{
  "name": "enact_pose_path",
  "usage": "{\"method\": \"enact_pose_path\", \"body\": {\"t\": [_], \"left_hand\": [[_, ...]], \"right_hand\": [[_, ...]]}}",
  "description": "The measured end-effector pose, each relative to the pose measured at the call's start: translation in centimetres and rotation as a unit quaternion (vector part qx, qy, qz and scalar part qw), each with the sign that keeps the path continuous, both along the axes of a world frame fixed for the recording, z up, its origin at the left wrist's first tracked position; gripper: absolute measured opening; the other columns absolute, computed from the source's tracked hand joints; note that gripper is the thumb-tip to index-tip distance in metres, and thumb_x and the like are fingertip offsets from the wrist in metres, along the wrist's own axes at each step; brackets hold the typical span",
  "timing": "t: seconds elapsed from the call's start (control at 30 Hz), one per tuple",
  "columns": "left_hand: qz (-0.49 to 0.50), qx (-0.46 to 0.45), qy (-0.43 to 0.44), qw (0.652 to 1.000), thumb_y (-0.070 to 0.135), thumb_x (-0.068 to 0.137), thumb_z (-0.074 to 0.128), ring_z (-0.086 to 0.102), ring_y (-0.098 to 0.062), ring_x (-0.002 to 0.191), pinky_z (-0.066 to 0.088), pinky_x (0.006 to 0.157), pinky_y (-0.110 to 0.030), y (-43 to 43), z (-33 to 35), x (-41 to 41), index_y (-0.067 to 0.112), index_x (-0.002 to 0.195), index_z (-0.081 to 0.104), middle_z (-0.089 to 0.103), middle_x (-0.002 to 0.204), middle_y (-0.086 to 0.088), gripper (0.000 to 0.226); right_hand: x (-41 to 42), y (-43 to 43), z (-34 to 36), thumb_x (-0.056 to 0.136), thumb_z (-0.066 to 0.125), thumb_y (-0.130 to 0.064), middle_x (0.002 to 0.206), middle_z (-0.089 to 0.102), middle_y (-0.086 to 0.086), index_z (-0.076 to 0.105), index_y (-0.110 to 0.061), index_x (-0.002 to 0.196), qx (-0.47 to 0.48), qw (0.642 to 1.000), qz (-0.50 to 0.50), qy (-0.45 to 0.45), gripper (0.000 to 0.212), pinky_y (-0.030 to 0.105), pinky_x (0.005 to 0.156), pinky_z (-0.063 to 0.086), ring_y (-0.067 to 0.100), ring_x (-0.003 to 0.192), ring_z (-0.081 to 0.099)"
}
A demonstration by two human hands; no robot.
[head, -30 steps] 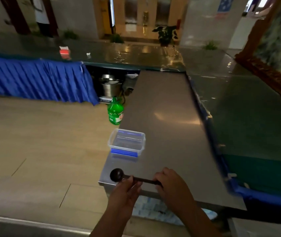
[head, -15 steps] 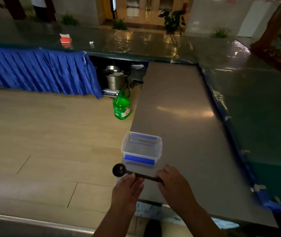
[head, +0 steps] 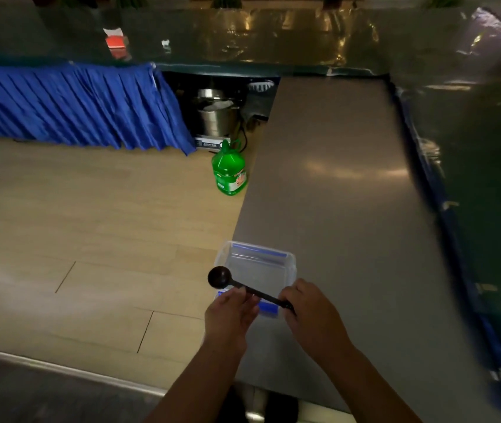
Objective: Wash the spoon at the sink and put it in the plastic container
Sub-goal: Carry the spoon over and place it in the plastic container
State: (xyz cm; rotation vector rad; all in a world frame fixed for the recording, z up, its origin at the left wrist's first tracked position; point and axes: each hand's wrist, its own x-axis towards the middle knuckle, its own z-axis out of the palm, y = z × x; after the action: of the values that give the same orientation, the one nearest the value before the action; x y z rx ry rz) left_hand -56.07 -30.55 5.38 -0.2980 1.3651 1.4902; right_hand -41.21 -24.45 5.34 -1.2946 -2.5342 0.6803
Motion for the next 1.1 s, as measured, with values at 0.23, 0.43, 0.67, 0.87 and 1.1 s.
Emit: {"method": "enact_pose_path", "body": {"t": [0.23,0.43,0.67,0.87,1.1], "left_hand": [[-0.040,-0.001,-0.050,0.998,0.008,0.093,0.058,0.075,-0.029,0.090,0.061,0.060,-0.031,2.8,-2.1,-2.0,0.001,0.115,0.064,0.077,0.098,-0.017,0.024],[-0.060,-0.042,-0.099,0.992,0.007,0.093,0.057,0.073,-0.033,0.097,0.063,0.067,-0.035,4.7,-3.8,-3.9,-0.001,0.125,0.058,0.073,0.109,-0.022,0.034],[-0.079,-0.053,-0.102,0.990,0.009,0.097,0.050,0.065,-0.035,0.110,0.057,0.079,-0.038,6.7,-4.7,-5.4,-0.002,0.136,0.048,0.063,0.123,-0.024,0.041],[-0.079,-0.071,-0.126,0.986,0.011,0.097,0.050,0.063,-0.036,0.112,0.056,0.082,-0.039,7.7,-5.6,-6.1,-0.003,0.132,0.052,0.062,0.125,-0.024,0.038],[-0.094,-0.081,-0.154,0.980,0.011,0.097,0.048,0.055,-0.037,0.126,0.044,0.108,-0.047,8.9,-5.7,-6.4,-0.003,0.135,0.048,0.057,0.135,-0.022,0.040]], "right_hand": [[-1.5,3.3,-2.1,0.091,0.060,-0.023,0.105,0.061,-0.004,0.063,-0.023,0.101,-0.035,0.998,-0.016,-0.043,0.011,0.016,0.078,0.044,0.010,0.095,0.054],[-3.5,4.4,-4.4,0.091,0.060,-0.027,0.108,0.060,-0.004,0.061,-0.025,0.104,-0.063,0.993,-0.030,-0.097,0.013,0.021,0.083,0.050,0.009,0.096,0.054],[-5.2,5.1,-6.2,0.089,0.062,-0.027,0.107,0.060,-0.004,0.060,-0.025,0.106,-0.073,0.987,-0.043,-0.134,0.017,0.020,0.077,0.047,0.010,0.094,0.055],[-6.4,5.6,-6.9,0.089,0.062,-0.033,0.113,0.060,-0.001,0.059,-0.024,0.112,-0.077,0.981,-0.049,-0.169,0.024,0.026,0.081,0.053,0.014,0.099,0.058],[-6.8,6.3,-7.7,0.092,0.059,-0.031,0.118,0.058,-0.001,0.056,-0.023,0.118,-0.097,0.979,-0.041,-0.173,0.027,0.028,0.086,0.053,0.015,0.105,0.057]]}}
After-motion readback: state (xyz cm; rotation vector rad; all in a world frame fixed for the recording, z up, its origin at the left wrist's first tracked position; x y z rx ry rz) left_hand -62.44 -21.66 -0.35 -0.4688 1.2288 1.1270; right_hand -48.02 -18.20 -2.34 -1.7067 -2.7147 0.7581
